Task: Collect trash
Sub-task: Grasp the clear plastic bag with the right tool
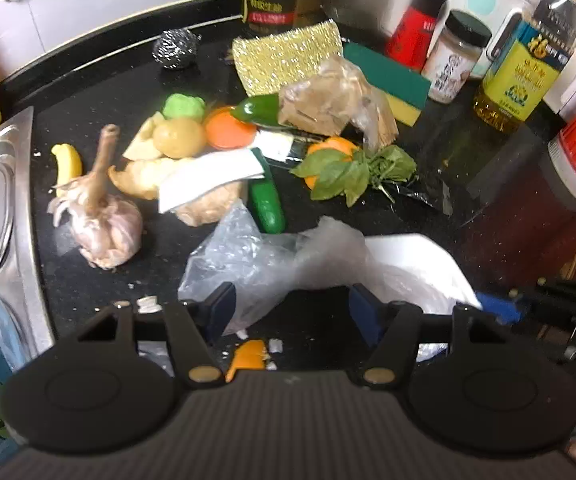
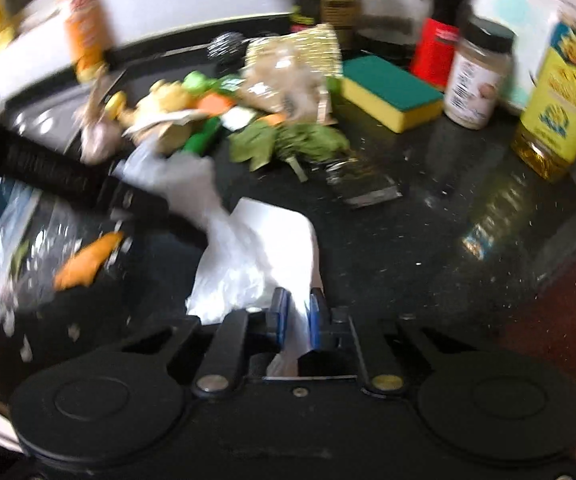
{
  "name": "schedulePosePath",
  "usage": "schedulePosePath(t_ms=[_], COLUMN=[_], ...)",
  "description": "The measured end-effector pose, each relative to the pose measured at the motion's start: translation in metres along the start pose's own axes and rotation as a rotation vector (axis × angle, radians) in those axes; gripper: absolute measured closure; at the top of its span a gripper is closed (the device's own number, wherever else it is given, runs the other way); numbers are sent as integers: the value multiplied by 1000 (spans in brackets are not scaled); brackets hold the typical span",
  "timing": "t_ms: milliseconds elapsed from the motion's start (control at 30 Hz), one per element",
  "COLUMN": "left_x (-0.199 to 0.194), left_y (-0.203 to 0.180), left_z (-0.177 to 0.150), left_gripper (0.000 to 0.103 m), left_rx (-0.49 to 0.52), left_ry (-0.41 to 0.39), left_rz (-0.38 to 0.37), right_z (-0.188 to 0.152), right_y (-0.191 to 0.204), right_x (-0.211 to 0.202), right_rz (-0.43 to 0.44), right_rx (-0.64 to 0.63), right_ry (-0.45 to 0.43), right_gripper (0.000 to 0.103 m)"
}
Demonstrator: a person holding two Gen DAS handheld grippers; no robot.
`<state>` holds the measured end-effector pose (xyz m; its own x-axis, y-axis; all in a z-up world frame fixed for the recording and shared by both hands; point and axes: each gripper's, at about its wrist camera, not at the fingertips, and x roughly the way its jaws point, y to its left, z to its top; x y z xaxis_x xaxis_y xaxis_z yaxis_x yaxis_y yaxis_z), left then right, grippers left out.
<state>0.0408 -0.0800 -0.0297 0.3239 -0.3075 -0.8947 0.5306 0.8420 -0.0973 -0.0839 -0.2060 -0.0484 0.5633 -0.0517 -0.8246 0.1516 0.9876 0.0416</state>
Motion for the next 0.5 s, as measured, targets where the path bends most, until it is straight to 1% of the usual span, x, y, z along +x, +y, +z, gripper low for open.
schedulePosePath(t_ms=[100,167,267,333,433,500], left_x=[2,2,10,15,20,27], left_y=[-9,-17,-27,-33,-41,-50], left_z=[3,5,10,13,15,16], left_gripper=[41,41,41,40,38,37], left_rx=[1,24,27,15,3,18], left_ry=[-6,-28,-12,-10,-36,-36], left_rz=[13,32,61,77,85,119], right_z=[2,4,8,10,11,12], right_y=[-16,-28,-49,-64,-85,-96], right_x=[1,1,3,5,7,8], right_rz=[53,63,86,133,210,235], right_rx=[44,59,101,145,190,207], right_ry=[-2,-6,-3,11,37,46], right_gripper=[92,92,92,92,92,92])
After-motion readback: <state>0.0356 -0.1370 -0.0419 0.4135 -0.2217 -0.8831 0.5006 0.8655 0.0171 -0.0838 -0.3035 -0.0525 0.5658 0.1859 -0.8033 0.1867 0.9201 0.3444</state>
